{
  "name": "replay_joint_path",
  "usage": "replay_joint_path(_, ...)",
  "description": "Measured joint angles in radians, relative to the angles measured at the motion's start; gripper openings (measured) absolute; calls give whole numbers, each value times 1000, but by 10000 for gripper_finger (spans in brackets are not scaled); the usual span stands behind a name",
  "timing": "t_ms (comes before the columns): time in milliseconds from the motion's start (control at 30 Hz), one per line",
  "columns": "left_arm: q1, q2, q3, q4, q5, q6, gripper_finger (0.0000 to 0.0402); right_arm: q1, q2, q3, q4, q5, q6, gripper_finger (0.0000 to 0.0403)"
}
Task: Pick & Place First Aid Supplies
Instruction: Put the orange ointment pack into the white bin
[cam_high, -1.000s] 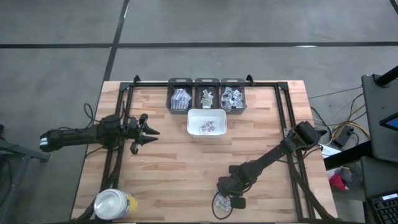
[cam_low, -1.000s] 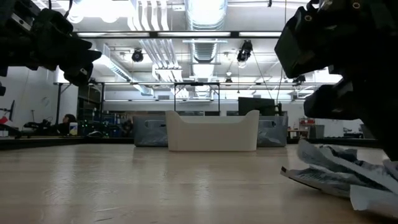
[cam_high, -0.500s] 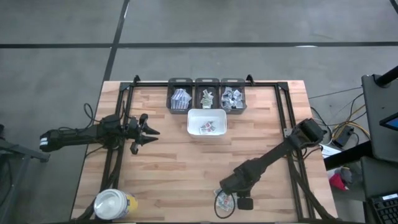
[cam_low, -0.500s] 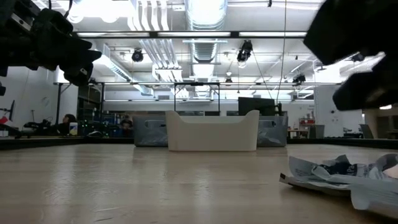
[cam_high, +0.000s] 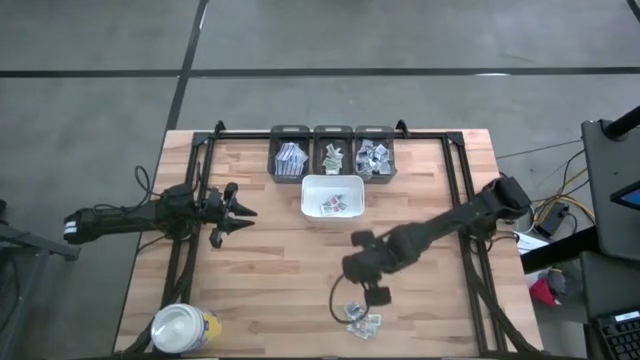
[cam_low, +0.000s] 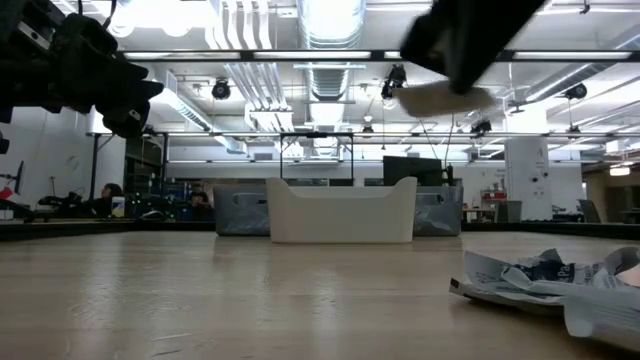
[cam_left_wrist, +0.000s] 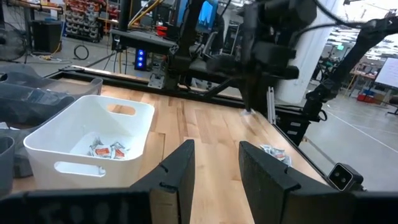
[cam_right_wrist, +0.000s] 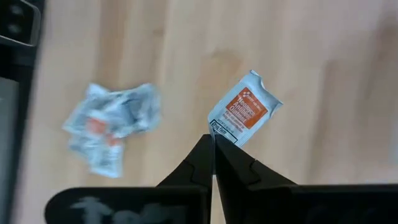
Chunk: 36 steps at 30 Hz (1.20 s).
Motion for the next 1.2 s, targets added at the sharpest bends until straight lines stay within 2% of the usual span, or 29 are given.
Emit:
replay_joint_path(333, 0, 0, 0, 0, 0, -32, 120, -189, 0, 70, -60, 172, -663, 8)
replay_joint_path(633, 0, 0, 0, 0, -1, -33, 120, -412, 2, 84, -59, 183, -1065, 8)
replay_joint_path(833, 0, 0, 0, 0, -3, -33, 120, -507, 11, 86, -35, 182, -1216, 8)
replay_joint_path(1200, -1, 4, 0, -1, -14, -32, 120, -551, 157, 162, -38, 171, -1255, 8)
